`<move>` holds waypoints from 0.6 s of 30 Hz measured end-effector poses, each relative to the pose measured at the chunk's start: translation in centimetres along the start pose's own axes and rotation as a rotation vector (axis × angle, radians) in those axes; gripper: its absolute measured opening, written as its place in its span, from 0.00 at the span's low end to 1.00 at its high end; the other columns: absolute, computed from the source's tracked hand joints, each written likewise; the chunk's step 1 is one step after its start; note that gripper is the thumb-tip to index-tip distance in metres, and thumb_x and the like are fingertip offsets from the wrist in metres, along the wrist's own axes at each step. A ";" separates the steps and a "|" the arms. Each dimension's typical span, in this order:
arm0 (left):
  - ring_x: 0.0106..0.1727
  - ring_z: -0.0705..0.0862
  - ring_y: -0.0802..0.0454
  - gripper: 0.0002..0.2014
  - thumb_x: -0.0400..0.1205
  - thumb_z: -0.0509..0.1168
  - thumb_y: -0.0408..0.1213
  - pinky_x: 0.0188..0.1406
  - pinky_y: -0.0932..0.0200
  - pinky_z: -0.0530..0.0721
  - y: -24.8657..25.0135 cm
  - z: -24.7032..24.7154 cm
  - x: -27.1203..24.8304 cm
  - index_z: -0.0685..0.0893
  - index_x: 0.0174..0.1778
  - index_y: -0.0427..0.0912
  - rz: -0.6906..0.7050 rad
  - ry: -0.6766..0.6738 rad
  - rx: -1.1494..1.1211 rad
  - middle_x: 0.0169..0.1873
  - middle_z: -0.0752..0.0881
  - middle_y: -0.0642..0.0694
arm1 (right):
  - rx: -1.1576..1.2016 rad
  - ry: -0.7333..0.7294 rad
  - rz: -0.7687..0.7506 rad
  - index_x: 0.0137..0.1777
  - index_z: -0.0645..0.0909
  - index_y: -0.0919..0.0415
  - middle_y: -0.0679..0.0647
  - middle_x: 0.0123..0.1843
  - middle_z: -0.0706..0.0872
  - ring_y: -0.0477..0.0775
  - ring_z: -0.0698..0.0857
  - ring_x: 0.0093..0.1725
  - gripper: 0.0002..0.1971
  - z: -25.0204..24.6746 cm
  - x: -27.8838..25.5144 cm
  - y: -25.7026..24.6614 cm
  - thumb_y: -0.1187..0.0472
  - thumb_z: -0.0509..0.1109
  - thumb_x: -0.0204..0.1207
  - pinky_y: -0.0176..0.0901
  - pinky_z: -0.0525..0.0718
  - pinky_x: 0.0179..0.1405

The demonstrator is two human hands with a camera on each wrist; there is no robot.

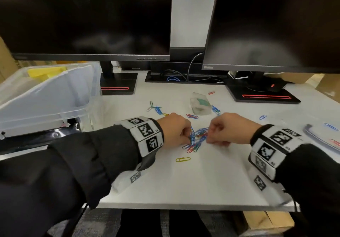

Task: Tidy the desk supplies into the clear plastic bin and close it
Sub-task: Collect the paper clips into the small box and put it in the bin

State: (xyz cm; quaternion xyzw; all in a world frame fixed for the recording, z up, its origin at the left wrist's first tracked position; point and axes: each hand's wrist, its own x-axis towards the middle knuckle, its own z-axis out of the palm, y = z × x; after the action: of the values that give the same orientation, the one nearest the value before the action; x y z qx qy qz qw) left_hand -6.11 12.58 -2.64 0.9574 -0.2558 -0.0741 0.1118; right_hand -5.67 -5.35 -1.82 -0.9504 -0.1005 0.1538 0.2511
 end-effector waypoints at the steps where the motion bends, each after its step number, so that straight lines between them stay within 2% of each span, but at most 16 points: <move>1: 0.45 0.77 0.50 0.08 0.80 0.64 0.38 0.44 0.65 0.73 0.3 -0.1 0.2 0.83 0.50 0.39 0.010 0.031 0.024 0.45 0.84 0.45 | -0.032 0.059 -0.006 0.40 0.83 0.61 0.52 0.32 0.85 0.45 0.82 0.26 0.07 -0.2 0.1 0.0 0.58 0.76 0.69 0.35 0.84 0.29; 3: 0.48 0.80 0.47 0.09 0.81 0.62 0.38 0.50 0.59 0.79 0.7 -0.1 -0.3 0.83 0.51 0.39 0.063 0.092 0.043 0.50 0.86 0.43 | -0.141 0.167 0.042 0.42 0.82 0.56 0.48 0.37 0.84 0.47 0.82 0.33 0.14 -0.6 0.2 0.5 0.48 0.78 0.65 0.37 0.82 0.35; 4: 0.46 0.80 0.48 0.09 0.82 0.61 0.38 0.52 0.57 0.80 0.9 0.0 -0.8 0.84 0.51 0.40 0.115 0.114 0.012 0.50 0.86 0.43 | -0.205 0.224 0.086 0.43 0.81 0.53 0.48 0.40 0.84 0.48 0.82 0.37 0.17 -0.9 0.0 0.8 0.43 0.77 0.64 0.40 0.81 0.39; 6: 0.45 0.78 0.53 0.09 0.82 0.62 0.37 0.55 0.57 0.79 1.5 0.1 -2.2 0.85 0.54 0.42 0.271 0.119 -0.082 0.50 0.85 0.45 | -0.307 0.316 0.197 0.50 0.79 0.52 0.51 0.50 0.84 0.52 0.82 0.47 0.20 -1.4 -0.4 1.9 0.41 0.74 0.66 0.43 0.79 0.47; 8: 0.55 0.80 0.51 0.13 0.82 0.62 0.36 0.61 0.60 0.74 2.4 0.4 -3.1 0.83 0.61 0.44 0.456 0.049 -0.106 0.57 0.83 0.45 | -0.378 0.339 0.378 0.65 0.73 0.59 0.59 0.64 0.78 0.59 0.79 0.60 0.28 -1.9 -0.7 3.1 0.44 0.71 0.71 0.49 0.78 0.57; 10: 0.69 0.74 0.49 0.17 0.84 0.60 0.36 0.70 0.61 0.67 3.3 0.9 -3.3 0.78 0.69 0.44 0.585 -0.062 -0.048 0.68 0.78 0.45 | -0.440 0.289 0.557 0.72 0.67 0.65 0.63 0.70 0.72 0.64 0.74 0.68 0.33 -2.5 -1.0 4.0 0.44 0.67 0.74 0.53 0.77 0.64; 12: 0.76 0.68 0.50 0.20 0.86 0.57 0.37 0.75 0.61 0.62 3.8 1.5 -2.7 0.71 0.76 0.44 0.573 -0.197 0.051 0.77 0.70 0.46 | -0.502 0.205 0.618 0.72 0.69 0.66 0.61 0.71 0.73 0.63 0.74 0.70 0.29 -2.8 -1.4 4.9 0.45 0.60 0.79 0.51 0.76 0.68; 14: 0.80 0.64 0.51 0.22 0.87 0.54 0.39 0.78 0.60 0.60 3.8 1.8 -2.1 0.66 0.78 0.44 0.472 -0.270 0.116 0.80 0.64 0.48 | -0.540 0.129 0.565 0.73 0.72 0.63 0.58 0.72 0.75 0.59 0.75 0.71 0.23 -2.7 -1.8 5.3 0.51 0.54 0.83 0.46 0.74 0.70; 16: 0.79 0.66 0.49 0.21 0.87 0.52 0.39 0.77 0.57 0.63 3.3 1.6 -1.4 0.69 0.77 0.39 0.372 -0.265 0.147 0.79 0.67 0.45 | -0.572 0.086 0.524 0.73 0.72 0.63 0.58 0.73 0.75 0.58 0.76 0.71 0.21 -2.5 -2.0 5.1 0.55 0.53 0.84 0.46 0.74 0.70; 18: 0.73 0.73 0.44 0.21 0.85 0.50 0.41 0.72 0.51 0.70 2.6 1.3 -0.7 0.76 0.69 0.34 0.280 -0.215 0.171 0.72 0.75 0.40 | -0.553 0.068 0.555 0.73 0.70 0.66 0.60 0.73 0.74 0.60 0.76 0.71 0.22 -2.3 -1.8 4.8 0.55 0.53 0.83 0.48 0.74 0.69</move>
State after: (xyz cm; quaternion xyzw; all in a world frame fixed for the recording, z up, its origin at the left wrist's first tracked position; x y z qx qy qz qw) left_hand -8.22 10.53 -3.22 0.9049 -0.4025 -0.1378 0.0114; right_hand -6.01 -10.97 -1.97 -0.9777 0.1311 0.1515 -0.0624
